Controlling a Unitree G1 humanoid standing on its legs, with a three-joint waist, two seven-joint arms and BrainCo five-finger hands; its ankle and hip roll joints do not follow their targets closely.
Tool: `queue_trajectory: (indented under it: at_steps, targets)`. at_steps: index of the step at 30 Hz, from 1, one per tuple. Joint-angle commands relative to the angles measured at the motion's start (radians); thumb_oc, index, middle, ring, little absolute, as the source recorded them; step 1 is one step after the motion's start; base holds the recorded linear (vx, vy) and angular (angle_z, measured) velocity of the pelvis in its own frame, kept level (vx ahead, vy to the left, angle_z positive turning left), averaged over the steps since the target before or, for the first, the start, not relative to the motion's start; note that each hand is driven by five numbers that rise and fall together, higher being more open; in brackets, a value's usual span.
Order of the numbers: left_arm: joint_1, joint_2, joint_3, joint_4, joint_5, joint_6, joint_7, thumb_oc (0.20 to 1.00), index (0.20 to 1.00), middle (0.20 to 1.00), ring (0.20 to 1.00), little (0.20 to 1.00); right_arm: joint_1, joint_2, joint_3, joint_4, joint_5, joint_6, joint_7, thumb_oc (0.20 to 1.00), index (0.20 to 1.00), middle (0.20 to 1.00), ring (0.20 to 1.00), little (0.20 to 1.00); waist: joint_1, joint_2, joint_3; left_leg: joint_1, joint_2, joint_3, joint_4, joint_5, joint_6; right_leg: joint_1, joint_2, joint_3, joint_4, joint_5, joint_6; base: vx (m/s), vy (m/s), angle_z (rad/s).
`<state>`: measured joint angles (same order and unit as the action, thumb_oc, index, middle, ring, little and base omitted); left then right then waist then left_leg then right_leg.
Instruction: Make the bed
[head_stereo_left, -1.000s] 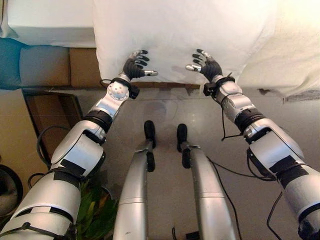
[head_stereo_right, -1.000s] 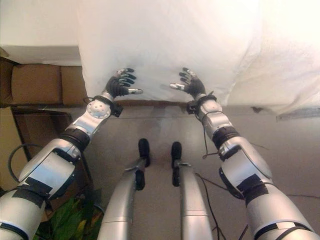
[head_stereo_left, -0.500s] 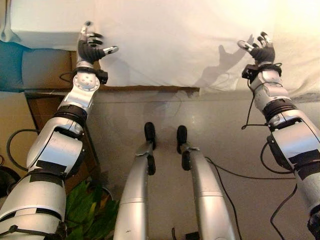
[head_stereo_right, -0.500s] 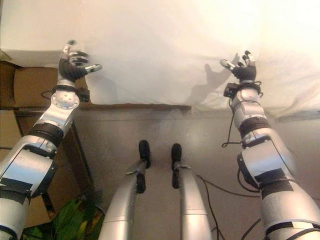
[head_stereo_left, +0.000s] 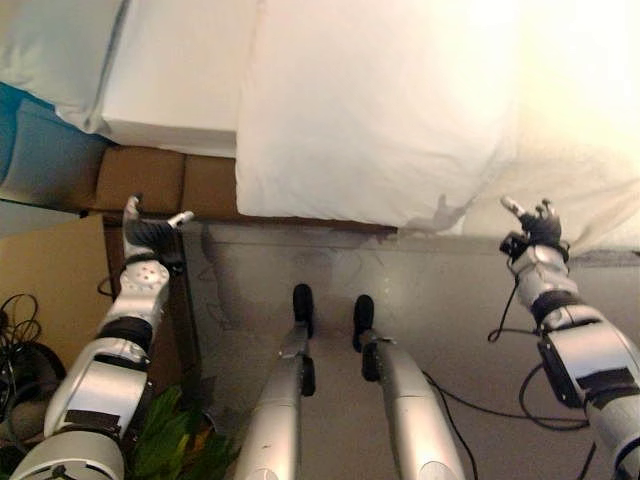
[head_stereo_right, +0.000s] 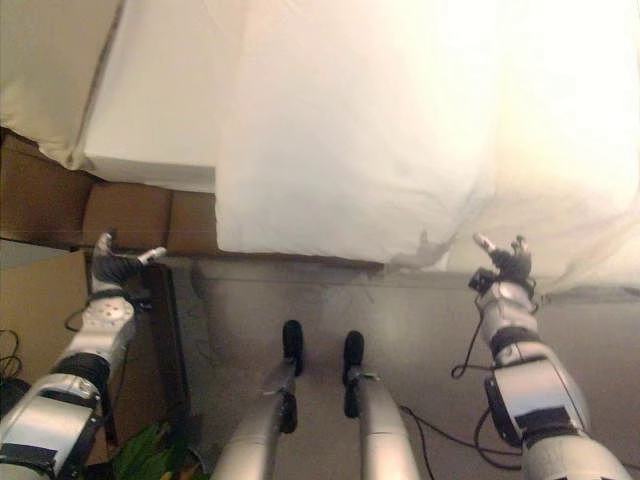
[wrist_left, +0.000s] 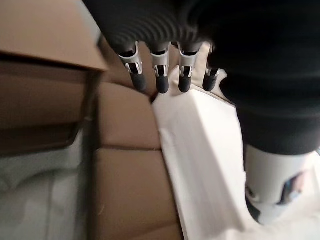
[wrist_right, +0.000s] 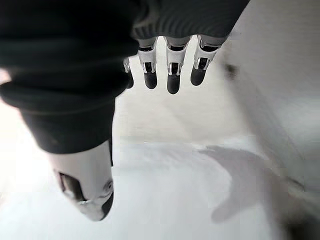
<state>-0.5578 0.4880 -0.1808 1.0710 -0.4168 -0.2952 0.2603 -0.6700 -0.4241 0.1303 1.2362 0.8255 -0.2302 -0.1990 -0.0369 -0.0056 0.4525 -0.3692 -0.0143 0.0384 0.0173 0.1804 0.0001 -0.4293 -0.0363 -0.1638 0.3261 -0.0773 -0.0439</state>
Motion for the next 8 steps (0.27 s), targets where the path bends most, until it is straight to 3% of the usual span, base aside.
queue_trajectory:
  at_steps: [1, 8]
  targets:
    - [0.013, -0.081, -0.057, 0.041, -0.015, -0.022, -0.142, 1.000, 1.000, 1.000, 1.000, 1.000, 0.111, 0.025, -0.019, 0.014, -0.037, -0.031, 0.073, 1.000, 1.000, 1.000, 1.000, 1.000, 0.007, 0.010, -0.122, 0.055, 0.027, -0.008, -0.060, -0.040, -0.084, 0.098, -0.042, 0.027, -0.254, 0.146, 0.150, 0.12, 0.075, 0.15]
    - [0.158, -0.231, -0.059, 0.122, -0.003, 0.037, -0.210, 1.000, 1.000, 1.000, 1.000, 1.000, 0.323, 0.152, -0.038, 0.056, -0.113, 0.011, 0.122, 1.000, 1.000, 1.000, 1.000, 1.000, -0.008, 0.014, -0.235, 0.182, 0.036, -0.016, -0.105, -0.050, -0.088, 0.252, -0.047, 0.037, -0.363, 0.176, 0.159, 0.07, 0.063, 0.02]
